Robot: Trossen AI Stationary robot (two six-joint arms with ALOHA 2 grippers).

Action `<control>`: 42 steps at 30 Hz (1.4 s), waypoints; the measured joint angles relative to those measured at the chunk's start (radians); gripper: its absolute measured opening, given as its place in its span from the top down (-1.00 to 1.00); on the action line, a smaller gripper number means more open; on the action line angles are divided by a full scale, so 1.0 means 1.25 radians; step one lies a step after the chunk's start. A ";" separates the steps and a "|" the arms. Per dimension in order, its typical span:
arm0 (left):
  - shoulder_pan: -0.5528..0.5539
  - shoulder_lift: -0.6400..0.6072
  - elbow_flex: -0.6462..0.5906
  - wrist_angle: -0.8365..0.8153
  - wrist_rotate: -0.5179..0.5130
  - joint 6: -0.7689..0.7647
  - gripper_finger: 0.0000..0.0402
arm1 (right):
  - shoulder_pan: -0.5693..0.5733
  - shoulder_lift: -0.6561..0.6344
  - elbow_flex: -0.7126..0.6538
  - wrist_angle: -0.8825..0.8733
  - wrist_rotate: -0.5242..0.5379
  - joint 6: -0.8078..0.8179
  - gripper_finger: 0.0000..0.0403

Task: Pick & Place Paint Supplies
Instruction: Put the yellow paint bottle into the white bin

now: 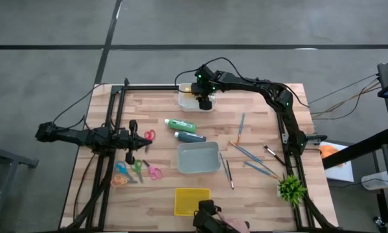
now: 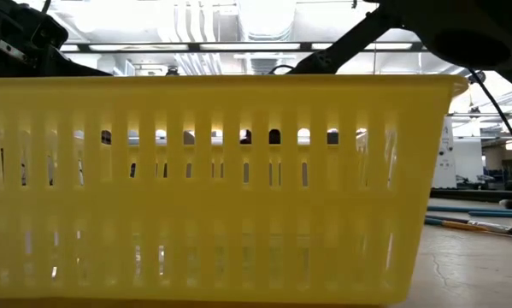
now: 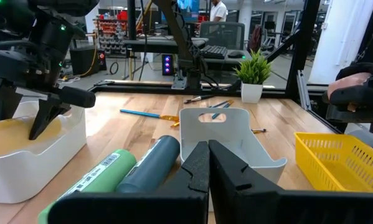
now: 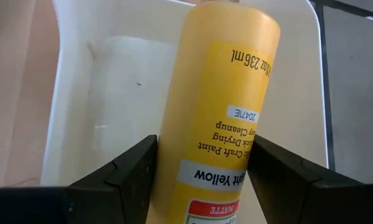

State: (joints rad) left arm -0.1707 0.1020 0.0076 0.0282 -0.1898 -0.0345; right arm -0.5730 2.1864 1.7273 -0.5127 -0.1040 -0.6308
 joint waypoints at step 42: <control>0.000 0.000 0.000 0.000 0.000 0.000 1.00 | -0.020 0.001 -0.070 0.026 0.043 0.012 -0.11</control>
State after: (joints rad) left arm -0.1708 0.1020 0.0074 0.0284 -0.1898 -0.0349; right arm -0.5983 2.1880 1.6398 -0.4805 -0.0505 -0.6156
